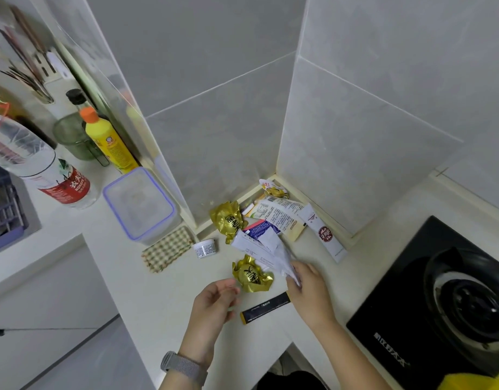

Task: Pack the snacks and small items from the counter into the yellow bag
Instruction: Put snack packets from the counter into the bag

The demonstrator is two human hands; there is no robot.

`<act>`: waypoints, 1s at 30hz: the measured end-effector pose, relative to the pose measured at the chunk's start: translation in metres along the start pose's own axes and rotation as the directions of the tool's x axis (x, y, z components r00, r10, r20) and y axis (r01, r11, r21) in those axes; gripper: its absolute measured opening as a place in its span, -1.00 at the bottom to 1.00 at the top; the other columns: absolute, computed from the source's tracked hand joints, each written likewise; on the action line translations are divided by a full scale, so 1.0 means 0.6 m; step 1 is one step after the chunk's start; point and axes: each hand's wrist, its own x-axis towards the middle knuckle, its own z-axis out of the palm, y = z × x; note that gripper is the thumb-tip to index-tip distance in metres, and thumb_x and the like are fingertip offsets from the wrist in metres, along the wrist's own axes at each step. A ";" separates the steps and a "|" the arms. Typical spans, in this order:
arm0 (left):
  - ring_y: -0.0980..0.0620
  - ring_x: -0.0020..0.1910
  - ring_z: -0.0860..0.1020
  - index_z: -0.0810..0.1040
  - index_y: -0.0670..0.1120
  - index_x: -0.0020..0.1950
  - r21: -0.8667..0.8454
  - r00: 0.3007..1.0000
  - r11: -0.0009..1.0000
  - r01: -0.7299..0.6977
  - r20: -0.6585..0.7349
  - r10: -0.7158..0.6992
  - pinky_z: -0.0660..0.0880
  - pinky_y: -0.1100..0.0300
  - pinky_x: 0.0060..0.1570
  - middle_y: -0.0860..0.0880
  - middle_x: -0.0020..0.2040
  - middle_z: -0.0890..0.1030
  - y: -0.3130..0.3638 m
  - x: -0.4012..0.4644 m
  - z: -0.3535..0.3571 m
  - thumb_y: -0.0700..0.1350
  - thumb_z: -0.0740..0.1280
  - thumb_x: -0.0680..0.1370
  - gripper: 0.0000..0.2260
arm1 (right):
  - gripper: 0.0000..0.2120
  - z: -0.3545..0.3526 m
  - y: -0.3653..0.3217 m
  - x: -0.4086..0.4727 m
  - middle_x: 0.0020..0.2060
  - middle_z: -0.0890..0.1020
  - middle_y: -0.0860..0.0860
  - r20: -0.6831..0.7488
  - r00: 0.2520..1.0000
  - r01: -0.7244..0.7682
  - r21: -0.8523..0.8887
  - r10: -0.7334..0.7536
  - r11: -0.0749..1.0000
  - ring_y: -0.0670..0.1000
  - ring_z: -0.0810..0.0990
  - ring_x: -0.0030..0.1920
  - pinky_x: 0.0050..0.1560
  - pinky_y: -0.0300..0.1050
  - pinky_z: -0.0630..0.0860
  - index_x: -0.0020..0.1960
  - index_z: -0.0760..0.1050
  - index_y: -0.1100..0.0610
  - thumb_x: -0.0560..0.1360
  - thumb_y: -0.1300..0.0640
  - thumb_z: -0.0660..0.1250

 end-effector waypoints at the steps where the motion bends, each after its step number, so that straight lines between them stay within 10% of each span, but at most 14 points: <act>1: 0.03 -0.20 0.50 0.58 -0.11 -0.01 0.006 1.000 1.000 0.000 0.005 0.000 0.46 0.14 -0.10 -0.02 -0.16 0.62 0.000 0.001 0.004 -0.26 0.23 0.55 -0.85 | -0.80 -0.008 -0.006 -0.002 -0.06 0.57 -0.01 -0.003 1.000 -0.026 0.063 0.027 0.998 -0.07 0.51 -0.05 -0.19 -0.50 0.38 0.13 0.53 0.13 0.52 0.22 0.27; 8: 0.15 -0.10 0.53 0.55 -0.07 0.15 0.148 0.994 0.989 0.018 0.107 -0.034 0.51 0.44 -0.30 0.01 0.00 0.58 -0.009 0.001 0.038 -0.19 0.26 0.56 -0.81 | -0.83 -0.051 -0.056 -0.023 -0.06 0.68 -0.09 0.204 0.961 -0.268 0.530 0.186 0.804 -0.11 0.64 -0.03 -0.16 -0.44 0.48 0.07 0.55 0.04 0.54 0.25 0.29; 13: 0.01 0.02 0.63 0.57 -0.11 0.14 0.113 0.959 0.993 0.015 0.280 -0.047 0.55 0.08 0.12 -0.07 0.05 0.67 -0.014 -0.010 0.053 -0.08 0.29 0.55 -0.79 | -0.76 -0.049 -0.088 -0.041 -0.02 0.71 0.03 0.357 0.924 -0.365 0.707 0.140 0.606 0.01 0.68 0.01 -0.10 -0.14 0.60 0.12 0.57 0.08 0.53 0.31 0.29; 18: -0.06 -0.10 0.68 0.57 -0.17 0.07 0.088 0.948 0.996 0.024 0.313 -0.050 0.61 0.08 -0.20 -0.14 -0.10 0.68 -0.017 -0.020 0.057 -0.15 0.30 0.55 -0.84 | -0.80 -0.043 -0.101 -0.057 -0.01 0.70 0.17 0.459 0.884 -0.449 0.776 0.092 0.443 0.14 0.67 -0.04 -0.23 -0.04 0.60 0.14 0.56 0.17 0.55 0.29 0.28; 30: -0.02 -0.16 0.68 0.56 -0.17 0.08 0.048 0.978 0.999 0.006 0.207 -0.016 0.56 0.18 -0.32 -0.01 -0.14 0.72 -0.018 -0.028 0.042 -0.20 0.26 0.56 -0.86 | -0.87 -0.070 -0.062 -0.015 -0.02 0.66 -0.03 0.387 0.911 -0.345 0.528 0.142 0.776 -0.05 0.60 -0.09 -0.11 -0.15 0.62 -0.03 0.58 -0.10 0.54 0.11 0.31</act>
